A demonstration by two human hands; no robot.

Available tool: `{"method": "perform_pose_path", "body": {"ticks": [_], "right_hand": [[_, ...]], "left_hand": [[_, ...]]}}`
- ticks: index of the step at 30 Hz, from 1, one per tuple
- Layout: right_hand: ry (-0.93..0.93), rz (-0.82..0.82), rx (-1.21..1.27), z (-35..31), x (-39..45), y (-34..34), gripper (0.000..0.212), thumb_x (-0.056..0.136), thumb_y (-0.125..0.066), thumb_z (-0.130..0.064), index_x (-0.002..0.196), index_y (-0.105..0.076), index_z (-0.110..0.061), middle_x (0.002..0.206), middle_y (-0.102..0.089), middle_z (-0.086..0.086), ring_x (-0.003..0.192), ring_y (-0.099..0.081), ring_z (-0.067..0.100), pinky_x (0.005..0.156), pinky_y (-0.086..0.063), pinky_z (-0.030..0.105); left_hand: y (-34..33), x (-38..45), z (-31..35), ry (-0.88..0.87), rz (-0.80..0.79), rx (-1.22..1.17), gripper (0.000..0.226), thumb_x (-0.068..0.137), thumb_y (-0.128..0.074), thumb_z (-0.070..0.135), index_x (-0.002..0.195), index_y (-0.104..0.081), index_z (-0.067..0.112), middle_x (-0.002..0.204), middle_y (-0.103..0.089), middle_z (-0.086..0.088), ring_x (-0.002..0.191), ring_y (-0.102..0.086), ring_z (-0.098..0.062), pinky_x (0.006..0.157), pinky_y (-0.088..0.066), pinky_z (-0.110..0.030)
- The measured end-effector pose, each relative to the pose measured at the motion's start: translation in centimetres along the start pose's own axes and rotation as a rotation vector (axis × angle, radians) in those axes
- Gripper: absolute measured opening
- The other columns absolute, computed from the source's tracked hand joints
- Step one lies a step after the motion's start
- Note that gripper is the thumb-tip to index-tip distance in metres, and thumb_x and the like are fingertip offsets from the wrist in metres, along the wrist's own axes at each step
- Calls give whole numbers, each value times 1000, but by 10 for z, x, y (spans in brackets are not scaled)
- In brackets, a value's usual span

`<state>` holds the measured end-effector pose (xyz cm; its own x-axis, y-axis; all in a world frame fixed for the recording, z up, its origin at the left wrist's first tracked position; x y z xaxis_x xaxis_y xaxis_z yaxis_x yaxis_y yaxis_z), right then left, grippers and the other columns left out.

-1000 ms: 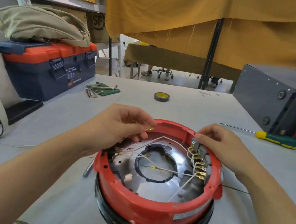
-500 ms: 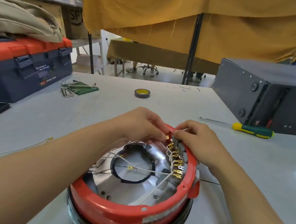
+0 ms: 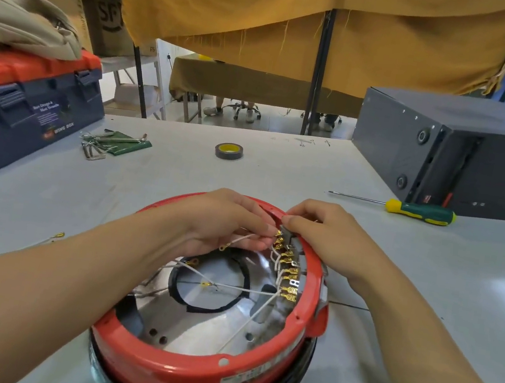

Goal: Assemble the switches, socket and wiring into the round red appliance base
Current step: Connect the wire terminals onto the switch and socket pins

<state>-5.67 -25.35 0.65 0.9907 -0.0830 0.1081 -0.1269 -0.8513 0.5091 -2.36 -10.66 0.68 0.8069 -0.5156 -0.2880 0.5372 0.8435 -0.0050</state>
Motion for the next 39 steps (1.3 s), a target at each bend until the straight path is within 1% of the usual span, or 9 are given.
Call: {"method": "perform_pose_path", "body": {"ticks": [3,5,10,17,19,23,29,33,39], "right_hand": [[-10,-8,0,2,1,-1,10,86,-61,-28,83,-69,-23,75,-70,-4,56,-59,-3,50,-44,9],[-19,-15,9,3,1,-1,10,86,-60,-29,83,-68,-23,75,-70,-5,60,-61,-1,52,-43,12],[-22,-9,3,2,1,-1,11,87,-59,-29,84,-68,-23,77,-70,-5,63,-62,1,51,-42,10],[-21,-8,-1,0,-1,-1,11,87,-59,-29,85,-68,-23,81,-68,-6,72,-63,6,56,-43,16],[-28,-10,9,0,-1,-1,11,87,-59,-29,85,-68,-23,81,-69,-5,71,-63,6,56,-43,15],[-26,-6,-6,0,-1,-1,12,87,-59,-29,83,-68,-23,79,-68,-6,66,-61,2,48,-41,8],[-10,-12,-23,-2,-2,-1,12,88,-59,-29,85,-68,-23,83,-67,-7,74,-62,6,57,-42,17],[-7,-12,-31,-3,-2,-1,12,87,-58,-29,85,-69,-22,83,-67,-8,74,-61,5,56,-42,17],[-9,-11,-33,-3,-3,-1,13,87,-59,-28,87,-69,-21,84,-67,-7,74,-62,6,57,-43,18]], "left_hand": [[0,0,-1,10,-2,-35,14,79,-61,-12,72,-66,-1,63,-68,-12,59,-68,-16,53,-55,-17],[2,0,-2,11,2,-37,14,79,-60,-13,72,-65,-1,64,-67,-12,59,-68,-16,53,-54,-17],[1,-2,-4,25,12,-43,12,79,-60,-13,76,-64,-2,63,-67,-12,58,-68,-16,52,-55,-17],[-2,-2,-5,39,21,-122,14,80,-58,-14,75,-66,-4,64,-69,-13,58,-69,-16,51,-54,-16],[-2,-2,-5,47,22,-125,17,80,-58,-14,71,-67,-3,65,-70,-14,59,-70,-16,50,-53,-16],[-1,-2,-6,65,24,-121,24,79,-59,-15,63,-70,-1,66,-69,-15,58,-69,-16,49,-53,-16],[-1,-3,-5,69,34,-100,18,80,-59,-14,69,-68,-3,65,-68,-15,56,-68,-15,48,-52,-15],[-2,-3,-5,59,34,-64,23,81,-59,-12,64,-68,-1,64,-67,-14,54,-66,-13,48,-52,-15],[-4,-3,-4,60,35,-58,19,82,-58,-12,69,-66,-2,62,-66,-12,52,-65,-12,48,-51,-15]]}}
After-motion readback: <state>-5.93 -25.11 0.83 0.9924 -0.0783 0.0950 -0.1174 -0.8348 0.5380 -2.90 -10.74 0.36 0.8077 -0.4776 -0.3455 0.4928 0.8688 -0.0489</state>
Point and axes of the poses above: each hand's wrist, its own x-axis towards the middle knuckle, its own y-axis out of the back of the hand, z = x × y, the point moved 5 cm from there along x, towards the middle knuckle
